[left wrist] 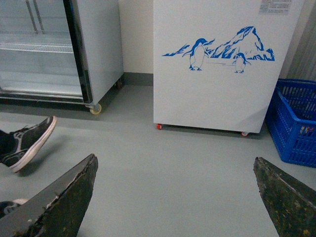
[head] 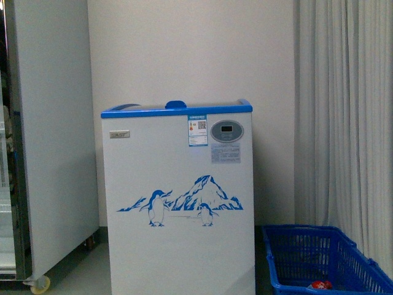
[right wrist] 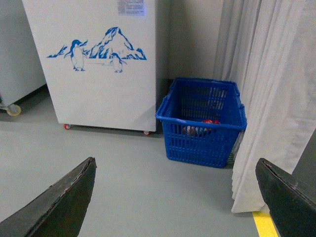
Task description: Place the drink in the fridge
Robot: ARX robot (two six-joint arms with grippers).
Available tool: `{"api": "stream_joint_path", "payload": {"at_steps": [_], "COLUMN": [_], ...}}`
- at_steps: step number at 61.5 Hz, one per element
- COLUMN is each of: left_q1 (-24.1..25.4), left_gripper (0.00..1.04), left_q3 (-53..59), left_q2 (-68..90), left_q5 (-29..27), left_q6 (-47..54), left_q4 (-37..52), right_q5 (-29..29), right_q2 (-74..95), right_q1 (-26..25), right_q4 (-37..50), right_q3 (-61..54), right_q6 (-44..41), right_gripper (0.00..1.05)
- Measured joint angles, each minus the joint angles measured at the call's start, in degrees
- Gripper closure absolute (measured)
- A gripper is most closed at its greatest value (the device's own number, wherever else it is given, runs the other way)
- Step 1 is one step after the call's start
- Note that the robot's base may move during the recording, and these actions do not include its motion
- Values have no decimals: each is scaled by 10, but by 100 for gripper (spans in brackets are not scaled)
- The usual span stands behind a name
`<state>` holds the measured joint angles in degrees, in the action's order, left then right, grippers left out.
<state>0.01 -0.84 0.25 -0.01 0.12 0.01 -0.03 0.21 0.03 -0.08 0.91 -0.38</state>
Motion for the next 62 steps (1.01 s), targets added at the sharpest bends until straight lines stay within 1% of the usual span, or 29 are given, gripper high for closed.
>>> {"api": "stream_joint_path", "payload": {"at_steps": [62], "left_q1": [0], "left_gripper": [8], "left_q3": [0], "left_q2": [0], "left_q5": [0], "left_q6": [0], "left_q4": [0], "right_q5": [0], "right_q2": [0], "right_q1": [0], "right_q4": [0], "right_q3": [0], "right_q6": [0], "right_gripper": [8]}}
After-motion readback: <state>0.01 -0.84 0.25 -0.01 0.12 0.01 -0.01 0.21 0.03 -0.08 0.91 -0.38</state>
